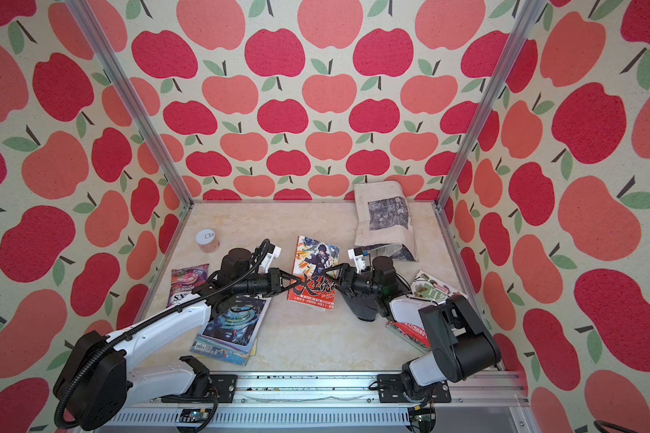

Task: Wipe the cover of the book
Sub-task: Pick up the book from the center of the board, then place the book at the center of the board.

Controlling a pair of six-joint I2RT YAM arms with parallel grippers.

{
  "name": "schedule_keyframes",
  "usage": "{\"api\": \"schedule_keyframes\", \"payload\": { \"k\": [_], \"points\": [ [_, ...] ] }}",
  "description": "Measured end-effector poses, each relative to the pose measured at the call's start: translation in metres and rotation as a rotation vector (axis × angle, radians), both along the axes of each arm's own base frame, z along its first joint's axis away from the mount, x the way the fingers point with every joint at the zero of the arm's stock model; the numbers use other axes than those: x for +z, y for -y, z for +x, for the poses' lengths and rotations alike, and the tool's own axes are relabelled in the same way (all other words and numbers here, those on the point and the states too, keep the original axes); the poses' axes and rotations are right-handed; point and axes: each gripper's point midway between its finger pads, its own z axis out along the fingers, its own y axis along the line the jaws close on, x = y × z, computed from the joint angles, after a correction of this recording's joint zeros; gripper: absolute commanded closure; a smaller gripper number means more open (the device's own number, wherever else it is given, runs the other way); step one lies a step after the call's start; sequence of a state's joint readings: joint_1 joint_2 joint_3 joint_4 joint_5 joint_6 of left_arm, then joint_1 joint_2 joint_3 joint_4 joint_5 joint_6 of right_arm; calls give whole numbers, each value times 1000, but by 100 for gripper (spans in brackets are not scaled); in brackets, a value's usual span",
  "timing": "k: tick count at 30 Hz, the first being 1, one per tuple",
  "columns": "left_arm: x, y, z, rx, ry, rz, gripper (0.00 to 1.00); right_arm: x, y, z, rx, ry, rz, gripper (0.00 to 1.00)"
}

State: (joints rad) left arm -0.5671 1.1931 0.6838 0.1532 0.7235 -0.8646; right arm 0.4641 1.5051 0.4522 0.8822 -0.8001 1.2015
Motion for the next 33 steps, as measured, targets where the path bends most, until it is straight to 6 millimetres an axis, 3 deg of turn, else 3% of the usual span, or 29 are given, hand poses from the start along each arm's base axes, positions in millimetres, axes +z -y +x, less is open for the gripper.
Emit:
{"api": "schedule_keyframes", "payload": {
  "k": [4, 11, 15, 20, 25, 28, 33],
  "points": [
    [24, 3, -4, -32, 69, -65, 100, 8, -15, 2, 22, 1, 96, 1],
    [39, -3, 4, -25, 83, -124, 100, 36, -33, 12, 38, 49, 189, 1],
    [49, -26, 15, 31, 52, -154, 100, 62, -40, 19, 48, 98, 242, 1],
    [57, -69, 12, 151, 8, -103, 100, 68, -42, 21, 60, 102, 260, 1],
    [46, -107, -2, 259, -140, -6, 100, 58, -46, 24, 69, 71, 251, 1],
    [26, -126, -17, 300, -258, 36, 100, 61, -48, 26, 81, 72, 256, 1],
    [-6, -143, -58, 320, -449, 133, 100, 69, -50, 26, 98, 92, 268, 1]
  ]
}}
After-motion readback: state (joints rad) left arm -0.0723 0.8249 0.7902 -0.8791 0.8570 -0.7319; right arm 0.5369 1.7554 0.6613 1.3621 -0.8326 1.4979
